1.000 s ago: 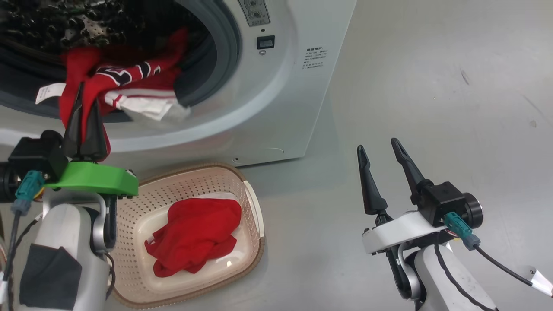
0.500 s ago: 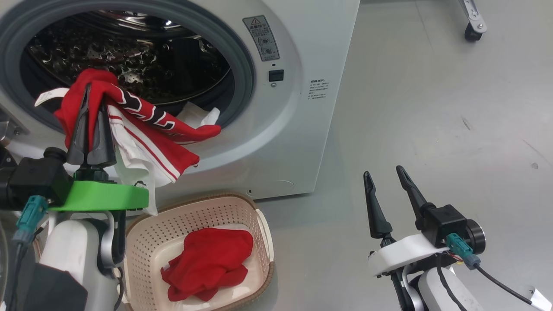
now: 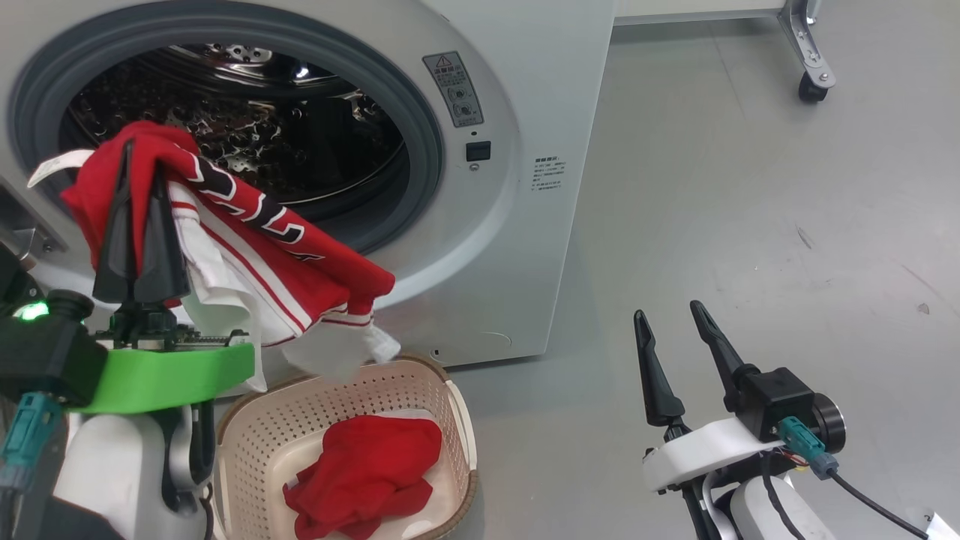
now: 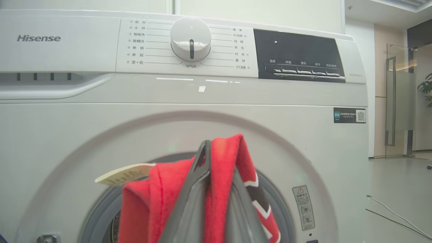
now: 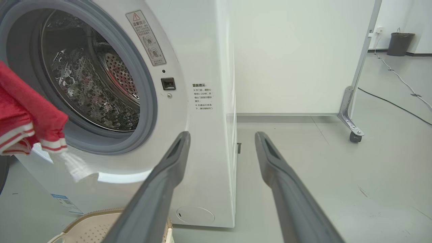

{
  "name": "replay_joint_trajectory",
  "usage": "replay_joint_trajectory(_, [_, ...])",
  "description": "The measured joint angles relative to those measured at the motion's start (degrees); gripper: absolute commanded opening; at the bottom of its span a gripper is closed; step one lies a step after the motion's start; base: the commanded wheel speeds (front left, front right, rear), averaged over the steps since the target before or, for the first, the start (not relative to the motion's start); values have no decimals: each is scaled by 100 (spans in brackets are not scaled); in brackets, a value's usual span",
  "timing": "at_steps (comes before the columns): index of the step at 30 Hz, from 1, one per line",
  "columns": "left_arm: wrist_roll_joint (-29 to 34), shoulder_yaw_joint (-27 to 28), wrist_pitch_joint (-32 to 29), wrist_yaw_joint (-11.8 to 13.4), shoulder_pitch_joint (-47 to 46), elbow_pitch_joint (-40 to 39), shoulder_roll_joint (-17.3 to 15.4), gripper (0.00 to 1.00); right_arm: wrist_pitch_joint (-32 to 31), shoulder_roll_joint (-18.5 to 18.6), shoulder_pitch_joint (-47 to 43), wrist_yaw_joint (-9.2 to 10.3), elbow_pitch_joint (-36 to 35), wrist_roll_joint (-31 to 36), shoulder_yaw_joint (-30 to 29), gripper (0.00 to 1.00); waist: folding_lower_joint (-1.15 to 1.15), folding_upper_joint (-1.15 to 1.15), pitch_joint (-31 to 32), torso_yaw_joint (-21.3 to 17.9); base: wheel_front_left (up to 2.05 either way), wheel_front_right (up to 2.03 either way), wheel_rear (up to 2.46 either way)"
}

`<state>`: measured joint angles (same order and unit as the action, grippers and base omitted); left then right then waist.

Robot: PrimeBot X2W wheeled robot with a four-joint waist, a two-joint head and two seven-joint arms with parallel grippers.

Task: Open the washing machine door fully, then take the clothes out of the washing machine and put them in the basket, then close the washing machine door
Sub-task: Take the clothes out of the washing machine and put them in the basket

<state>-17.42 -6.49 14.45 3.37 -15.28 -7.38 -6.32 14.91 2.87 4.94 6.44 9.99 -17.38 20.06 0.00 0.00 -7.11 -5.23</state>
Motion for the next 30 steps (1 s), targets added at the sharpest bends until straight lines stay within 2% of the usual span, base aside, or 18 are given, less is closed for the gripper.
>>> replay_joint_trajectory(5, [79, -2, 25, 40, 174, -276, 5, 0, 0, 0, -71, -45, -25, 7, -31, 100, 0, 0, 14, 11, 0, 0, 0])
replay_joint_trajectory(13, [23, 15, -85, 123, 733, -190, 69, 0, 0, -1, -83, -52, -130, 41, -23, 100, 0, 0, -117, 24, 0, 0, 0])
replay_joint_trajectory(25, [-396, -132, -538, 136, 1366, 797, 148, 0, 0, -2, -42, -84, -350, 99, 56, 100, 0, 0, -594, -67, 0, 0, 0])
replay_joint_trajectory(30, [-611, -133, -742, 16, 1354, 1339, 149, 0, 0, -2, 121, -82, -476, 138, 77, 100, 0, 0, -923, -135, 0, 0, 0])
